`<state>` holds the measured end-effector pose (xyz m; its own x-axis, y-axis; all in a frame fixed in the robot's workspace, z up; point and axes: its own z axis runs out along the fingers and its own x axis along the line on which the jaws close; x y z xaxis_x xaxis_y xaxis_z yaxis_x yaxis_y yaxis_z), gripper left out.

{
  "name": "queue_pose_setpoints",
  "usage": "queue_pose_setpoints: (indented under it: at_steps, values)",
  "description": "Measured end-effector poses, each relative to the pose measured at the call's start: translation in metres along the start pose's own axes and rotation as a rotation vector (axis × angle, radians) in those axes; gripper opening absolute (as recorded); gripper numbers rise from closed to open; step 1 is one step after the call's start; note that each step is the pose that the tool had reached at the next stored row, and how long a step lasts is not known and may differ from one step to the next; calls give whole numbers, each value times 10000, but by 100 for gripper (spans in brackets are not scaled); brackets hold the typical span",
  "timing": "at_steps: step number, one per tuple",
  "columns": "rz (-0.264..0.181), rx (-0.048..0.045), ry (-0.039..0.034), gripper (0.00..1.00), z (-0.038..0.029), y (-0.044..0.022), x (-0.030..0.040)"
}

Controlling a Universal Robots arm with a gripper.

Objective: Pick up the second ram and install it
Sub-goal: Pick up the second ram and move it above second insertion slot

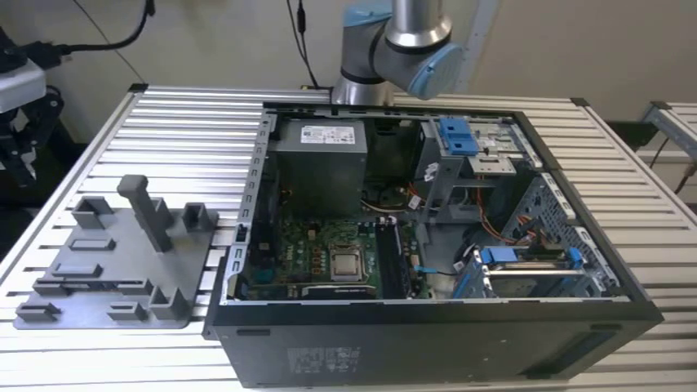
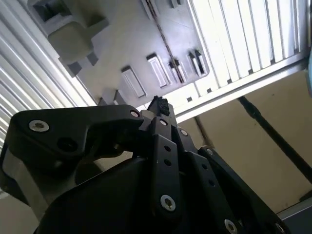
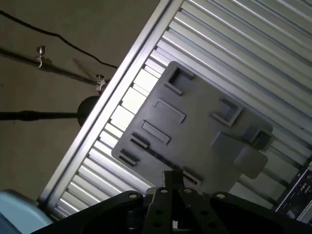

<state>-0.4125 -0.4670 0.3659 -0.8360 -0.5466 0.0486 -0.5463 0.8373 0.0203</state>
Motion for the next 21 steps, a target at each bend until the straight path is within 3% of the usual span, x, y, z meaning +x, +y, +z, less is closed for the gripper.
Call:
queue_pose_setpoints:
  at_steps: [21]
  values:
    - [-3739,207,36,11,33,-1,-2]
